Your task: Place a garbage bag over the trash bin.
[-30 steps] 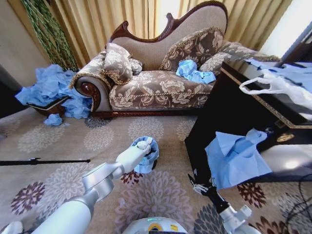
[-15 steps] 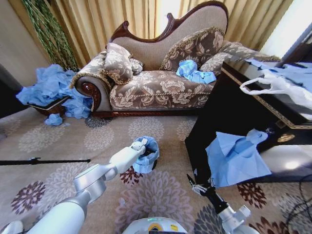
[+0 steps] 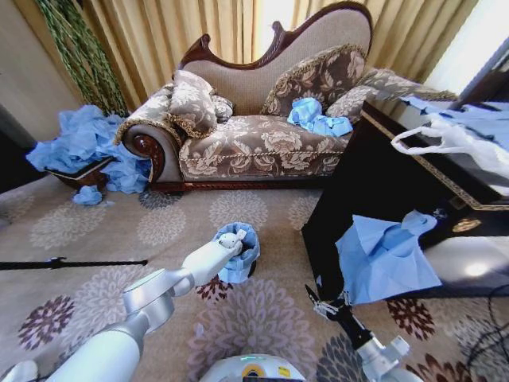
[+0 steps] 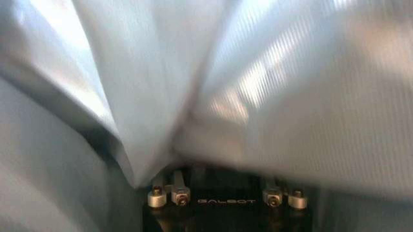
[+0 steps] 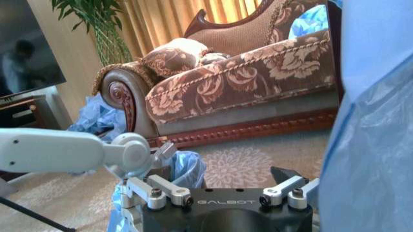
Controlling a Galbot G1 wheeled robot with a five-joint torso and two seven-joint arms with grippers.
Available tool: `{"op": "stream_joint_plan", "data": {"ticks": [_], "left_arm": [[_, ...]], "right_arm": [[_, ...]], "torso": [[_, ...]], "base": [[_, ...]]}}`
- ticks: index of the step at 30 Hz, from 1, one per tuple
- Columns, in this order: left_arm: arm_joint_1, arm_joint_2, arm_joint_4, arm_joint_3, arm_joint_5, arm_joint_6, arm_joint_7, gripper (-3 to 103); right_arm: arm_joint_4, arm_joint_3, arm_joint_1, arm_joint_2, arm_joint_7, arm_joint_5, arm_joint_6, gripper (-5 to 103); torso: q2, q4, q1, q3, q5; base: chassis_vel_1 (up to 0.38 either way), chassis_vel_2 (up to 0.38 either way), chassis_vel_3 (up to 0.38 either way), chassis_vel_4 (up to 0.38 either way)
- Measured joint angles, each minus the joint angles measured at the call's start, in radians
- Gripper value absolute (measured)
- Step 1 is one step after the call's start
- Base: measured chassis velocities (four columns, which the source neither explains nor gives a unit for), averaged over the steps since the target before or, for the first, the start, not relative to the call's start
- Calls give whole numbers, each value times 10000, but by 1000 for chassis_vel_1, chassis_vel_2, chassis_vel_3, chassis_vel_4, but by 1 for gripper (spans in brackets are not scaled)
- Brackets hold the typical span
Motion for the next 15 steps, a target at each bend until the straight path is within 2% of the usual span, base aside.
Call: {"op": "stream_joint_plan", "data": {"ticks": [1, 4, 6, 7, 8, 10, 12, 15], "left_arm": [[0, 0, 0, 0, 0, 0, 0, 59], [-153, -37, 84, -210, 64, -67, 25, 76], [-159, -1, 52, -226, 64, -64, 30, 76], [-163, 143, -74, -235, 53, -24, 44, 86], [-164, 318, -251, -195, 14, 11, 64, 92], [-164, 420, -372, -151, -21, 32, 79, 92], [-128, 632, -610, -99, -45, 49, 150, 99], [-89, 716, -773, -153, -158, 139, 148, 100]], "right_arm": [[0, 0, 0, 0, 0, 0, 0, 100], [-6, -1, -26, 14, 0, -6, 0, 100], [-7, -8, -26, 23, -1, -9, 0, 100], [-5, -24, -29, 41, -1, -14, -2, 100], [0, -34, -29, 51, -1, -17, -4, 100], [1, -38, -29, 55, -2, -20, -7, 100], [11, -41, -39, 66, -6, -32, -8, 100], [29, -41, -63, 78, -8, -44, -11, 100]], "torso": [[0, 0, 0, 0, 0], [0, -5, 0, -1, 1], [0, -3, 0, 0, 0], [0, 0, 0, 1, -1], [0, 2, 0, 0, 0], [0, 3, 0, 0, 1], [0, 2, 0, 0, 0], [0, 1, 0, 1, -1]], "base": [[0, 0, 0, 0], [0, 0, 0, 0], [0, 0, 0, 0], [0, 0, 0, 0], [0, 0, 0, 0], [0, 0, 0, 0], [0, 0, 0, 0], [0, 0, 0, 0]]}}
